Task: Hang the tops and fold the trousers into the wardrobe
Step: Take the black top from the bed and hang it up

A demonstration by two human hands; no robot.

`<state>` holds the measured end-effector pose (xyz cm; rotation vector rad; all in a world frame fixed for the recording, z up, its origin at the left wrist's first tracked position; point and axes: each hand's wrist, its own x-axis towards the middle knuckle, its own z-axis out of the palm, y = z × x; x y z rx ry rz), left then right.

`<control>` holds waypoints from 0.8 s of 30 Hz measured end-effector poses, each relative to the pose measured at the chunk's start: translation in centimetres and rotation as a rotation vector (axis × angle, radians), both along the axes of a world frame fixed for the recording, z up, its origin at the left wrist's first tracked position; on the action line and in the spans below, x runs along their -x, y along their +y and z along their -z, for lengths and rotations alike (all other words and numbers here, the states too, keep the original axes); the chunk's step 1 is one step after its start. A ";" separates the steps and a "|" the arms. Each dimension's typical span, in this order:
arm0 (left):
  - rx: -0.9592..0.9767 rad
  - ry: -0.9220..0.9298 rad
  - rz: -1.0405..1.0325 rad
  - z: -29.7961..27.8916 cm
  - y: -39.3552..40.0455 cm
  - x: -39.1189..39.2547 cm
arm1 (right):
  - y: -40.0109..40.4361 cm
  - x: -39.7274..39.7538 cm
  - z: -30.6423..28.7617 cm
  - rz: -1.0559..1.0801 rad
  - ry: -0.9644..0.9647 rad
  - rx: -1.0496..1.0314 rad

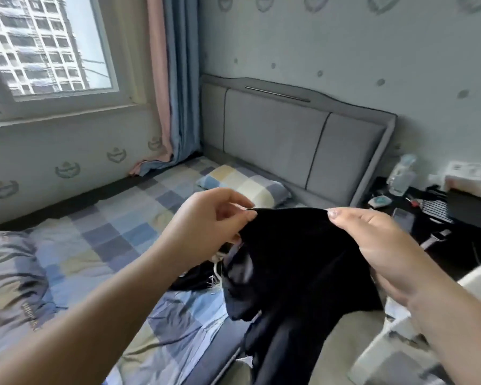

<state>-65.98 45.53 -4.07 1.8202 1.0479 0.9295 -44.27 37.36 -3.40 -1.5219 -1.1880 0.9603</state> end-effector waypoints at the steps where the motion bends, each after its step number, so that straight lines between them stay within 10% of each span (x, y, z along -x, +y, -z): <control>1: 0.102 -0.086 0.058 -0.1 -0.6 -2.3 | -1.4 -1.8 0.1 0.061 -0.004 0.008; 10: 0.741 -0.627 0.485 -0.2 -8.2 -24.4 | -14.0 -19.7 -0.1 0.464 -0.109 0.022; 24: 1.112 -0.459 1.021 -1.9 -20.9 -49.5 | -32.4 -36.5 -1.3 1.067 -0.294 -0.076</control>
